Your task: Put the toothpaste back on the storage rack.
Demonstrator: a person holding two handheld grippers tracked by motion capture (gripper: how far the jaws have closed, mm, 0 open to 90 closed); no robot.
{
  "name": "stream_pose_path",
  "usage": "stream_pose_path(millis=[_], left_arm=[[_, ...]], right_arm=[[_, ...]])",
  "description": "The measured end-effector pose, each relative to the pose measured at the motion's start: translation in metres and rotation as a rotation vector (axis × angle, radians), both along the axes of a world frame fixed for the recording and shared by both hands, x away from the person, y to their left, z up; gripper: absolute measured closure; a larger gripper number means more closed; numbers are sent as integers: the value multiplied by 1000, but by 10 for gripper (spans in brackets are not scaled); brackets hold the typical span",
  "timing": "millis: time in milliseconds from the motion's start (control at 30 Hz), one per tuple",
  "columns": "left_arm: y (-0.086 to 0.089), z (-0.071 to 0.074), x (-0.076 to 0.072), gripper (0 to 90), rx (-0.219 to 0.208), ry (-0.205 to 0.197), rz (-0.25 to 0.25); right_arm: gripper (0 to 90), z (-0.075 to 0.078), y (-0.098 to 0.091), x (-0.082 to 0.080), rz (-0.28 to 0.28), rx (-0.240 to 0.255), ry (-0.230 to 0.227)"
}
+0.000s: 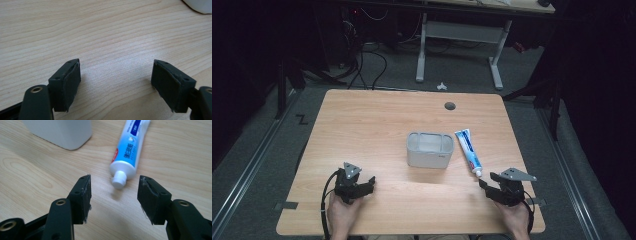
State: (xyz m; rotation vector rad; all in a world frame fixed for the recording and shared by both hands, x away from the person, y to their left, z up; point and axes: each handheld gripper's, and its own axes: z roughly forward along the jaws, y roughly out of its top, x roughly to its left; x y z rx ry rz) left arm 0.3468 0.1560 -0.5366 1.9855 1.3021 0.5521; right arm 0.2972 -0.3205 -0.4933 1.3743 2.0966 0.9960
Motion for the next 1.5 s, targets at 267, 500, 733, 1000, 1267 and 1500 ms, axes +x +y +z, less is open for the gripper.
stream_pose_path(millis=[267,500,733,1000,1267,1500], left_arm=[[0,0,0,242,-1,1,-1],[1,0,0,242,-2,2,-1],[0,0,0,242,0,1,-2],[0,0,0,242,1,0,-2],[0,0,0,243,3,-1,-2],[0,0,1,242,3,-1,-2]], right_arm=[[457,12,15,13,31,-20,-15],[473,22,26,25,47,-31,-26],[507,30,34,41,43,-48,-52],[508,36,35,64,19,-35,-25],[499,39,34,85,-28,-36,6],[498,43,33,97,-39,-61,29]])
